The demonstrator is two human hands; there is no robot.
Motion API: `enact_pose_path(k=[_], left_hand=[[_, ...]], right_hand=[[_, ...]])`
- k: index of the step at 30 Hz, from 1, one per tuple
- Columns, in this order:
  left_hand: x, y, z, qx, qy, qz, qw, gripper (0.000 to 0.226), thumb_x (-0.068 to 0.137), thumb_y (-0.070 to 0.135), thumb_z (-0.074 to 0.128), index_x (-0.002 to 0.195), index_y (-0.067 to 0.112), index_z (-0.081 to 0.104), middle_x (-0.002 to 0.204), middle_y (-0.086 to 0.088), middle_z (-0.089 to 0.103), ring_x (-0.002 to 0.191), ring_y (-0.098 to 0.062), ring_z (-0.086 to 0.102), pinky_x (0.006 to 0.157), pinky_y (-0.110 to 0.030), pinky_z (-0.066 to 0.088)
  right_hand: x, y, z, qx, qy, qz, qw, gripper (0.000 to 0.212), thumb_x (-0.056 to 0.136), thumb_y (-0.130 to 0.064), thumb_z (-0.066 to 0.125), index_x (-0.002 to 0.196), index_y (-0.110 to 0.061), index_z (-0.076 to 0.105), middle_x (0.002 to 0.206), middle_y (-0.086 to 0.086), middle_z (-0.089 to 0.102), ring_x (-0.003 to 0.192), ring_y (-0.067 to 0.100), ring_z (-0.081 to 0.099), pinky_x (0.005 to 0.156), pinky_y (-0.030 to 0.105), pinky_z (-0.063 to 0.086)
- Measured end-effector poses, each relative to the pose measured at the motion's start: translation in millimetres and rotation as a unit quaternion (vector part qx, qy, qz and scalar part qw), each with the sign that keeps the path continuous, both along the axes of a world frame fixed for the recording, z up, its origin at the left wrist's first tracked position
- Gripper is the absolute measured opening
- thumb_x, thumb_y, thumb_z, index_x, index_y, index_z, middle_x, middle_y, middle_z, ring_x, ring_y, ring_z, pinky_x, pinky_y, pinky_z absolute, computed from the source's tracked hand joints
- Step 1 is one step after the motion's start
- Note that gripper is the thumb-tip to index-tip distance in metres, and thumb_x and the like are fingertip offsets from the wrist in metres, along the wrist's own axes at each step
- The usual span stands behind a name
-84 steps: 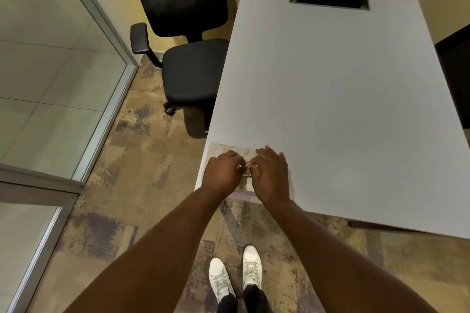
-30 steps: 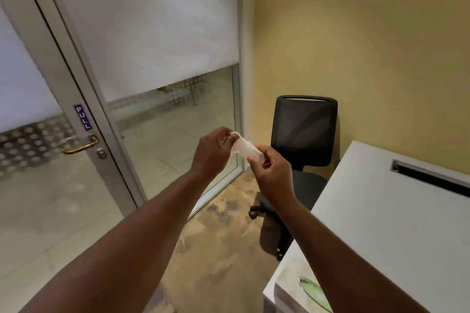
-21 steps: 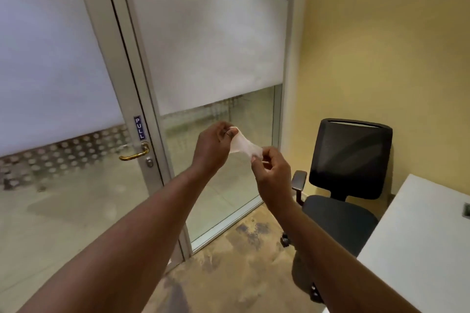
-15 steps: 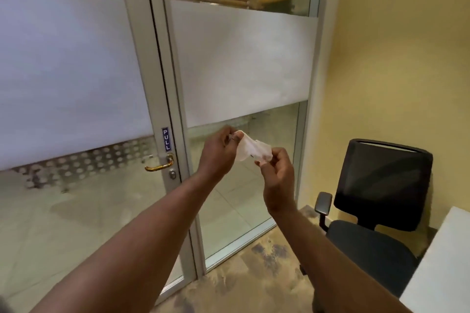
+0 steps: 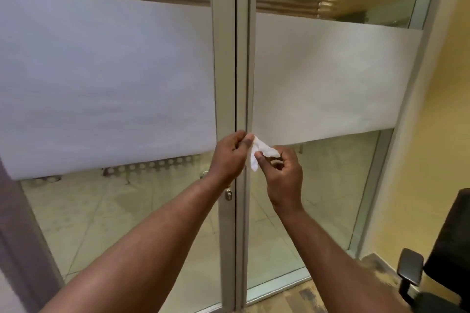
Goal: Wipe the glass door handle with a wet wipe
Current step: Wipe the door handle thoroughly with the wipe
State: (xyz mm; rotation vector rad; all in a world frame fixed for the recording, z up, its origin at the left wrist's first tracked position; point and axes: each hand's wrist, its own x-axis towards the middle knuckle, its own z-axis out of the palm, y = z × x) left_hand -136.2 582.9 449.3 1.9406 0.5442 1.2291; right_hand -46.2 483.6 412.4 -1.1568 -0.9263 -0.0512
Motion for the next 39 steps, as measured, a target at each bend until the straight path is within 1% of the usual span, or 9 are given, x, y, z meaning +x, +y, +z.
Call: enact_pose_path(k=[3,5,7,12,16,22,30,36,39], left_hand=[[3,41,-6,-0.003,-0.005,0.027,1.0,0.028,0.106,0.026,0.055,0.081,0.017,0.064,0.067,0.001,0.058,0.06,-0.009,0.051,0.057,-0.029,0.041],[3,60,-6,-0.001,0.0,0.044,0.999,0.029,0.107,0.027,0.054,0.081,0.019,0.063,0.068,0.0,0.059,0.059,-0.007,0.051,0.056,-0.025,0.041],[4,85,-6,0.003,-0.002,0.075,0.997,0.03,0.108,0.025,0.053,0.079,0.026,0.061,0.068,0.005,0.057,0.058,-0.003,0.049,0.054,-0.021,0.039],[9,147,2,0.008,0.001,0.148,0.989,0.029,0.109,0.026,0.05,0.082,0.031,0.059,0.072,0.007,0.058,0.062,-0.004,0.05,0.059,-0.026,0.042],[24,182,6,0.018,-0.015,0.188,0.982,0.018,0.108,0.023,0.05,0.097,0.02,0.064,0.085,0.002,0.064,0.073,-0.012,0.058,0.063,-0.027,0.048],[35,215,-3,0.056,0.003,0.231,0.971,0.014,0.106,0.029,0.056,0.102,0.024,0.069,0.088,0.006,0.069,0.076,-0.007,0.062,0.065,-0.029,0.051],[31,248,-29,0.143,0.157,0.284,0.935,0.022,0.108,0.04,0.05,0.118,0.026,0.064,0.101,0.005,0.071,0.086,-0.015,0.065,0.071,-0.039,0.059],[8,293,-63,0.306,0.275,0.301,0.86,0.033,0.106,0.03,0.055,0.137,0.02,0.06,0.138,-0.003,0.061,0.129,-0.024,0.053,0.105,-0.044,0.05],[8,317,-80,0.36,0.355,0.269,0.82,0.047,0.109,0.034,0.046,0.154,0.022,0.043,0.168,-0.006,0.028,0.157,-0.026,0.019,0.129,-0.045,0.019]], right_hand=[[2,38,1,0.012,0.033,0.063,0.997,0.027,0.091,-0.012,0.075,0.117,-0.013,0.068,0.109,-0.005,0.072,0.094,0.007,0.071,0.077,0.019,0.056],[6,60,1,0.012,0.052,0.096,0.994,0.009,0.092,-0.004,0.072,0.09,-0.011,0.067,0.077,-0.017,0.069,0.067,0.0,0.063,0.061,0.014,0.048],[11,89,-2,0.016,0.059,0.111,0.992,0.029,0.09,0.0,0.07,0.072,-0.012,0.051,0.058,-0.016,0.052,0.051,0.0,0.044,0.051,0.015,0.039],[29,153,5,0.016,0.099,0.184,0.978,0.019,0.085,0.0,0.073,0.091,-0.013,0.059,0.082,-0.001,0.064,0.072,0.011,0.062,0.067,0.031,0.054],[49,198,9,-0.068,0.139,0.298,0.942,0.046,0.079,-0.009,0.074,0.124,-0.014,0.063,0.106,0.011,0.075,0.093,0.025,0.073,0.079,0.038,0.062],[73,232,1,-0.136,0.136,0.367,0.91,0.012,0.092,-0.01,0.067,0.101,-0.013,0.075,0.096,0.016,0.072,0.079,0.022,0.062,0.078,0.037,0.053],[82,262,4,0.002,0.303,0.418,0.856,0.036,0.078,-0.022,0.06,0.111,-0.014,0.07,0.091,0.002,0.076,0.091,0.02,0.071,0.082,0.037,0.057],[89,282,-14,0.001,0.34,0.334,0.879,0.032,0.078,-0.021,0.068,0.11,-0.02,0.07,0.08,-0.007,0.074,0.09,0.021,0.069,0.082,0.042,0.058],[95,288,-33,0.005,0.354,0.3,0.886,0.027,0.084,-0.014,0.068,0.11,-0.019,0.07,0.088,-0.002,0.074,0.096,0.025,0.066,0.083,0.041,0.057]])
